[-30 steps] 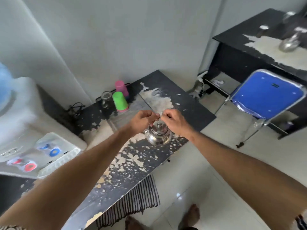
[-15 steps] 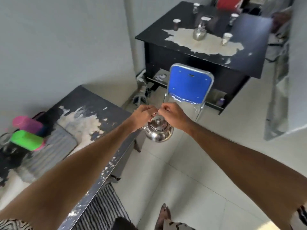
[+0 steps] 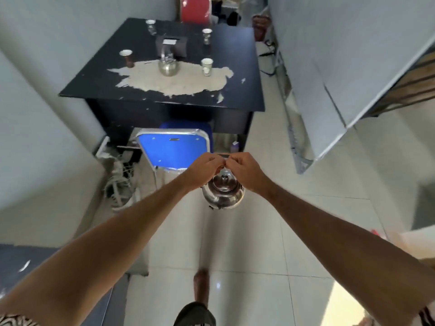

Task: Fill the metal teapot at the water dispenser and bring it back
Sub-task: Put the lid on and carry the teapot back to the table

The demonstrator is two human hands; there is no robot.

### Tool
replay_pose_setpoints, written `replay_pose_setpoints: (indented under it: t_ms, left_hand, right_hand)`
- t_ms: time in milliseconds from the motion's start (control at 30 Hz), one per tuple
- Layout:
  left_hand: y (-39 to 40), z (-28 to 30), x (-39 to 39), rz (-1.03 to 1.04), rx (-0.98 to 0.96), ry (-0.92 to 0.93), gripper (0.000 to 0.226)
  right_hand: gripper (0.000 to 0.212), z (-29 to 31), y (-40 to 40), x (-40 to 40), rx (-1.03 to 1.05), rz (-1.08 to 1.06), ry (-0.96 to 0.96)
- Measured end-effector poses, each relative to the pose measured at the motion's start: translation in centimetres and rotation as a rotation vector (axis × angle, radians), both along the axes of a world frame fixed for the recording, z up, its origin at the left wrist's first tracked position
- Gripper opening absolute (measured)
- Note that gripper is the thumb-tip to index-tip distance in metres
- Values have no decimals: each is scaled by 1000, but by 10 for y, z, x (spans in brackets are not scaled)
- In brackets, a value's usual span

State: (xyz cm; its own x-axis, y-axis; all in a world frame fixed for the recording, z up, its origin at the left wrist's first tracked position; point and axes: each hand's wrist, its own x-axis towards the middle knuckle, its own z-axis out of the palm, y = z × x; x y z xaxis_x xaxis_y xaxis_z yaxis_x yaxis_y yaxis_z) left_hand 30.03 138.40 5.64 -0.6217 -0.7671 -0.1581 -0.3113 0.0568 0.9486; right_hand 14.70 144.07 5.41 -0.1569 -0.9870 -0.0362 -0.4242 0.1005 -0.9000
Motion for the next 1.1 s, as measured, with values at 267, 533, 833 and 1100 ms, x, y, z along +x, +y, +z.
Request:
replay_pose_setpoints:
  t_ms: [267, 533, 833, 1100]
  left_hand:
    - [-89, 7, -121, -255, 22, 17, 61]
    - [-162, 2, -256, -349, -4, -5, 61]
    - [-260, -8, -438, -315, 51, -3, 56]
    - [-355, -7, -559, -245, 23, -15, 46]
  right_hand:
    - [39, 10, -56, -97, -52, -185, 11]
    - [31, -2, -117, -221, -98, -344, 73]
    - [33, -12, -217, -408, -108, -318, 33]
    - [34, -8, -318, -536, -105, -247, 55]
